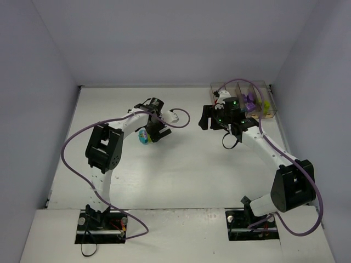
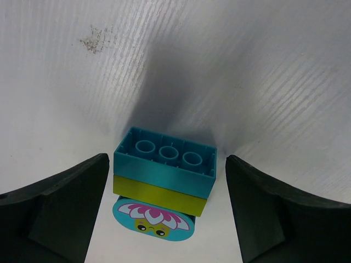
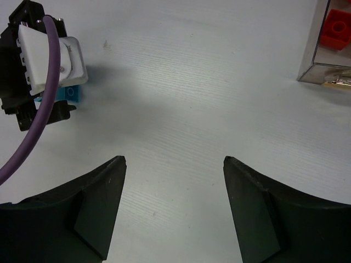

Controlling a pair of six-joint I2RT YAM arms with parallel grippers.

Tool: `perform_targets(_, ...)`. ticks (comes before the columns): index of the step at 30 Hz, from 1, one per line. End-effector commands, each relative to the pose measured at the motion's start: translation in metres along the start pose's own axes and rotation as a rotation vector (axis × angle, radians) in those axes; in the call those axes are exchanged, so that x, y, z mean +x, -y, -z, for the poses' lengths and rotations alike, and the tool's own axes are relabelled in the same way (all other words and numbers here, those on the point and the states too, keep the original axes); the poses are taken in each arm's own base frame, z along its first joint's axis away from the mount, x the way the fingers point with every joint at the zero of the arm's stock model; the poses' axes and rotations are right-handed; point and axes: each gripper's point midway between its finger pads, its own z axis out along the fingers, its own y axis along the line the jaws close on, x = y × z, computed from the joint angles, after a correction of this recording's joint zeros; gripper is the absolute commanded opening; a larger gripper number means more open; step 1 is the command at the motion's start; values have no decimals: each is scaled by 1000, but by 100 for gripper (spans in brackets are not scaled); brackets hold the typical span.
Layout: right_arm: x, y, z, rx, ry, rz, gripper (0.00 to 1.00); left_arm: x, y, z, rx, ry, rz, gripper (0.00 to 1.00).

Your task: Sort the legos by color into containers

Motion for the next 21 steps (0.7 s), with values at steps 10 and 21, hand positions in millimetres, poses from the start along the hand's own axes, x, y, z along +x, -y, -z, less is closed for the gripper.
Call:
perform_targets(10, -18, -11, -1, -29, 49, 22, 69, -12, -19, 11, -10, 54, 18, 16)
perform_targets(21, -21, -39, -3, -91, 57, 44, 69, -69, -67, 79, -106, 367, 686, 0)
